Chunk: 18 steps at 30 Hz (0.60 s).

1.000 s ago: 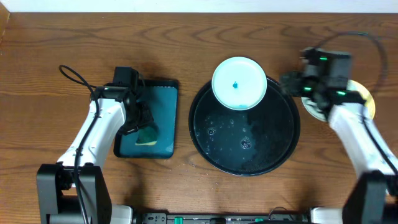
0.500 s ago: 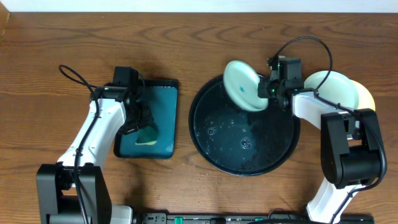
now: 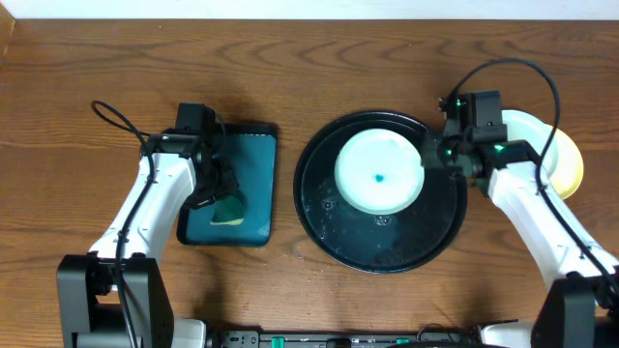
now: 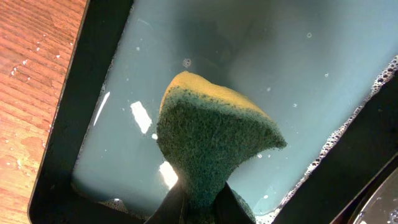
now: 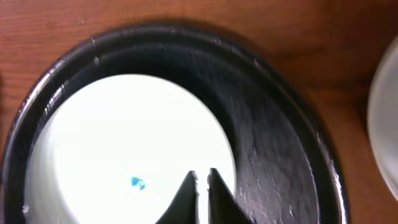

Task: Clean dirty plates on tray and stack at the side
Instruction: 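Reach the right gripper to the last pale green plate and pull it toward tray center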

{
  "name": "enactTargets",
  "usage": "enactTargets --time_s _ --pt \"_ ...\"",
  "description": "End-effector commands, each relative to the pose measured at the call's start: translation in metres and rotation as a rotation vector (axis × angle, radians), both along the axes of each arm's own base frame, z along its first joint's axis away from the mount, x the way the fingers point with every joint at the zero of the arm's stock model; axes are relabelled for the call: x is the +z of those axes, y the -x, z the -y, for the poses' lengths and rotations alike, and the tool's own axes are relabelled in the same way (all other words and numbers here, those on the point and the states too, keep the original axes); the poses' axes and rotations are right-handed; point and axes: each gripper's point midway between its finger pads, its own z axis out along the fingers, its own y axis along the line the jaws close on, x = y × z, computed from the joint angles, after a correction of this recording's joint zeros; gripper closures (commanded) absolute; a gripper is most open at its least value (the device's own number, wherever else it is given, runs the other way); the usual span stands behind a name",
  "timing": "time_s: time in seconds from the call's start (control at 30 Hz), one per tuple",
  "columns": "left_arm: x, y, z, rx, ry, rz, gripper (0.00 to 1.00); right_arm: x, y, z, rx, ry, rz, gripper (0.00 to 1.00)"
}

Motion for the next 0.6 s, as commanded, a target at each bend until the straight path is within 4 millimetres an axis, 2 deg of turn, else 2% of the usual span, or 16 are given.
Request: enactTargets --time_s 0.0,0.03,0.07,0.17,0.33,0.43,0.47,0.53,0.57 --pt "-0.001 0.001 -0.001 -0.012 -0.003 -0.003 0.92 -0.019 0.010 0.005 0.047 0.063 -0.058 0.59" --pt "-0.001 0.001 -0.001 -0.012 -0.003 -0.003 0.92 -0.026 0.012 0.005 0.078 0.082 -0.071 0.49" --pt "-0.001 0.001 -0.001 -0.012 -0.004 -0.003 0.92 -0.033 0.013 0.007 0.092 0.097 -0.085 0.44" --pt "-0.001 0.001 -0.001 -0.012 -0.003 -0.004 0.92 -0.055 0.009 0.009 0.115 0.103 -0.121 0.43" --pt "-0.001 0.001 -0.001 -0.012 -0.004 -0.003 0.92 -0.082 0.002 -0.012 0.209 0.000 -0.132 0.46" --pt "-0.001 0.001 -0.001 -0.012 -0.004 -0.002 0.92 -0.094 0.001 -0.012 0.191 -0.008 -0.155 0.64" --pt "-0.001 0.001 -0.001 -0.012 -0.003 -0.002 0.92 -0.096 0.002 -0.013 0.193 -0.010 -0.163 0.71" --pt "-0.001 0.001 -0.001 -0.012 -0.003 -0.002 0.92 -0.099 0.007 -0.012 0.184 -0.014 -0.187 0.93" --pt "-0.001 0.001 -0.001 -0.012 -0.003 -0.002 0.92 -0.098 0.009 -0.012 0.172 -0.019 -0.200 0.99"
